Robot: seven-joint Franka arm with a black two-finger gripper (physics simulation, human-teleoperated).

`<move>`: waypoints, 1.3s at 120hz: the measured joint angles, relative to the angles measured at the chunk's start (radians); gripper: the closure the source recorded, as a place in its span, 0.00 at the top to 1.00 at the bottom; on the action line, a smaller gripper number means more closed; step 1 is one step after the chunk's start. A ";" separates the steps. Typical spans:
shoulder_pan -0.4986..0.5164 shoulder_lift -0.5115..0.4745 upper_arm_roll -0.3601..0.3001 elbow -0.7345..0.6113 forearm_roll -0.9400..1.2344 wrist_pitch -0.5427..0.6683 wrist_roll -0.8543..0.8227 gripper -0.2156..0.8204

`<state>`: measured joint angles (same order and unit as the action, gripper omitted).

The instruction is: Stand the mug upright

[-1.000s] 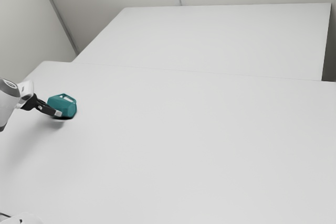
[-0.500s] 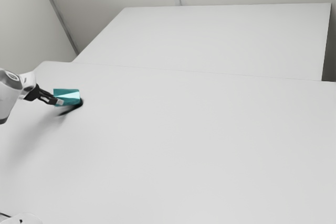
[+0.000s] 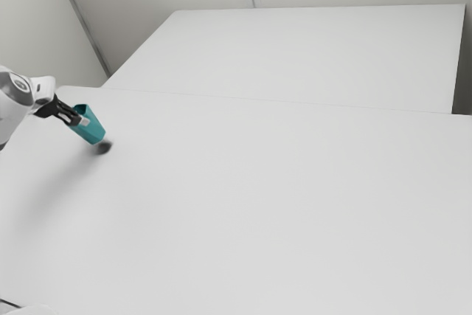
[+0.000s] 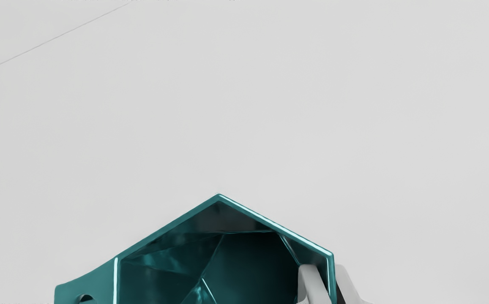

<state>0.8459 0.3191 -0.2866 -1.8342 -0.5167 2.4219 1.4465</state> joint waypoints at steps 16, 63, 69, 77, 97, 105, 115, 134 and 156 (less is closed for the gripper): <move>-0.141 -0.083 0.102 -0.017 0.117 -0.081 -0.099 0.04; -0.629 -0.223 0.371 -0.091 0.362 -0.292 -0.469 0.03; -0.651 -0.231 0.369 -0.102 0.382 -0.304 -0.515 0.03; -0.668 -0.234 0.357 -0.108 0.406 -0.318 -0.576 0.03; -0.709 -0.226 0.326 -0.110 0.444 -0.337 -0.712 0.03; -0.714 -0.218 0.311 -0.109 0.451 -0.341 -0.761 0.03; -0.725 -0.205 0.297 -0.104 0.463 -0.345 -0.817 0.03; -0.755 -0.178 0.292 -0.096 0.476 -0.349 -0.910 0.03; -0.767 -0.185 0.279 -0.100 0.480 -0.369 -1.006 0.03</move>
<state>0.0784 0.1346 -0.0074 -1.9339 -0.0369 2.0530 0.4403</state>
